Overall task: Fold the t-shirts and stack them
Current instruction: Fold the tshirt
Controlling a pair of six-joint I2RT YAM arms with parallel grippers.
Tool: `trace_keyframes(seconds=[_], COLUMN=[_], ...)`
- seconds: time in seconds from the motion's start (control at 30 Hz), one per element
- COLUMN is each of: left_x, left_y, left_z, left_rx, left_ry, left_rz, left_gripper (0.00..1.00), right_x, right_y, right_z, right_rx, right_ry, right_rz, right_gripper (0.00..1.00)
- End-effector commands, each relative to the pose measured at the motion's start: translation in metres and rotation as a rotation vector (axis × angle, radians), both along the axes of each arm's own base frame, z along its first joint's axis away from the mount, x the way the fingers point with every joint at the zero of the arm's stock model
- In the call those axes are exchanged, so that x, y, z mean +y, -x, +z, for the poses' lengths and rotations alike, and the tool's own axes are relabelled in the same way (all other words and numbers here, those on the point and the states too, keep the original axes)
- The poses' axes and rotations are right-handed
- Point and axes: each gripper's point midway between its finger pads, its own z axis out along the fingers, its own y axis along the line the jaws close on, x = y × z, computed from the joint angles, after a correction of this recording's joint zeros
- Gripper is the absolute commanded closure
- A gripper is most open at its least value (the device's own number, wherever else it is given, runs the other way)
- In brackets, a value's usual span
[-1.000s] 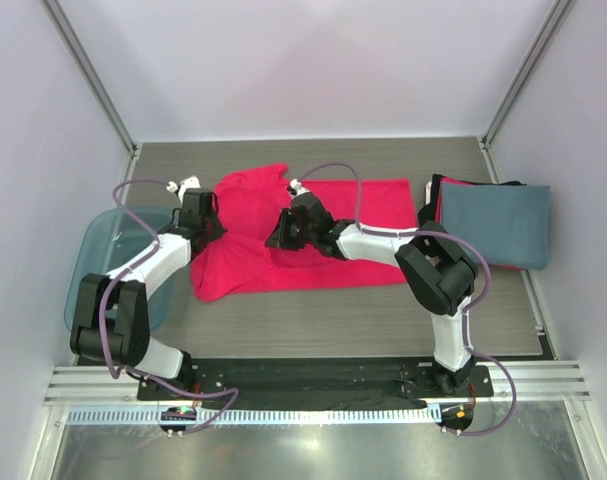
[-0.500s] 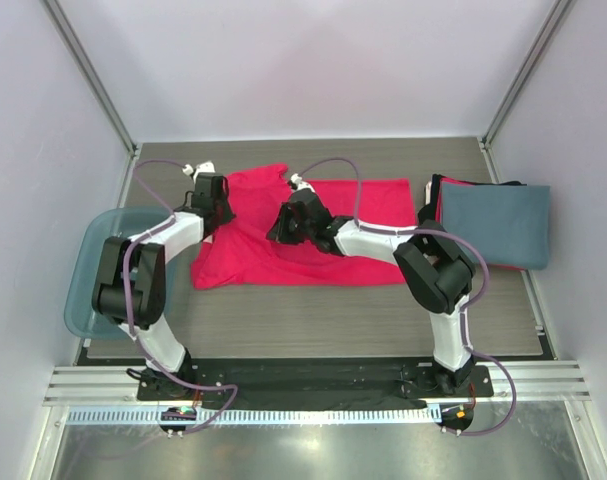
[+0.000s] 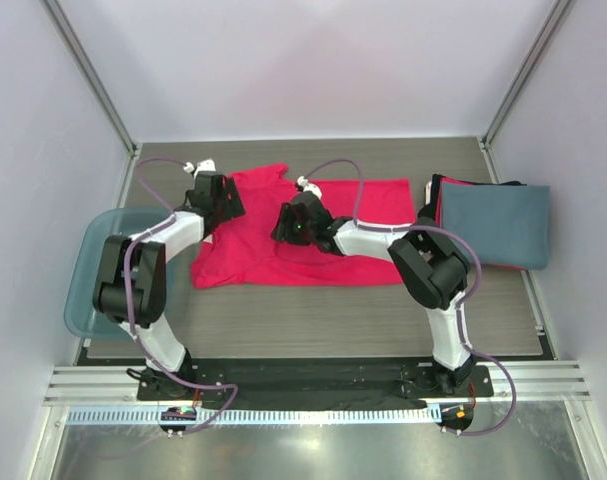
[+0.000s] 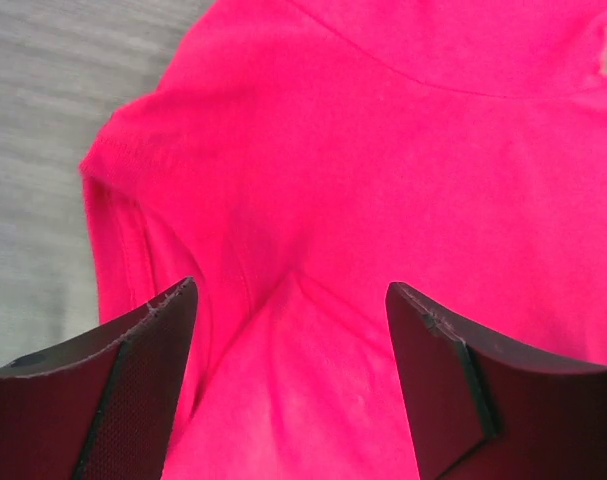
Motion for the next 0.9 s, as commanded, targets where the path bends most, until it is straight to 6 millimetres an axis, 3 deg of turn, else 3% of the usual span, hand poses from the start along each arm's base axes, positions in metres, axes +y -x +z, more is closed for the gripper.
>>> trace_keyframes(seconds=[0.0, 0.07, 0.1, 0.13, 0.17, 0.2, 0.27, 0.33, 0.37, 0.53, 0.67, 0.87], left_x=[0.001, 0.006, 0.008, 0.007, 0.007, 0.007, 0.003, 0.000, 0.000, -0.007, 0.000, 0.014], left_y=[0.007, 0.024, 0.033, 0.046, 0.054, 0.065, 0.086, 0.104, 0.110, 0.147, 0.163, 0.184], left_z=[0.056, 0.055, 0.068, 0.064, 0.065, 0.069, 0.062, 0.058, 0.056, 0.030, 0.028, 0.024], left_rx=[-0.150, -0.144, -0.164, -0.125, -0.119, -0.122, -0.064, -0.041, -0.033, 0.048, 0.038, 0.062], left_ry=[0.062, 0.080, 0.092, 0.090, 0.094, 0.103, 0.108, 0.141, 0.153, 0.246, 0.272, 0.258], left_rz=[0.032, 0.074, 0.088, 0.093, 0.109, 0.119, 0.122, 0.116, 0.121, 0.133, 0.179, 0.262], left_gripper=[0.22, 0.21, 0.21, 0.22, 0.23, 0.23, 0.24, 0.26, 0.26, 0.29, 0.30, 0.30], right_x=[-0.011, -0.019, -0.022, -0.026, -0.035, -0.038, -0.052, -0.063, -0.072, -0.102, -0.120, -0.135], right_y=[0.002, 0.017, 0.022, 0.028, 0.040, 0.045, 0.064, 0.071, 0.076, 0.081, 0.077, 0.075], right_z=[0.038, 0.040, 0.041, 0.040, 0.026, 0.037, 0.023, 0.031, 0.023, 0.021, 0.012, 0.008], right_rx=[-0.084, -0.076, -0.071, -0.061, -0.034, -0.051, -0.024, -0.040, -0.035, -0.052, -0.037, -0.015], right_ry=[-0.026, -0.033, -0.034, -0.035, -0.014, -0.032, -0.010, -0.015, 0.009, 0.085, 0.149, 0.200], right_rz=[-0.011, 0.006, 0.009, 0.017, 0.020, 0.024, 0.035, 0.023, 0.007, -0.058, -0.106, -0.150], right_gripper=[0.49, 0.49, 0.50, 0.53, 0.53, 0.53, 0.54, 0.55, 0.56, 0.64, 0.57, 0.59])
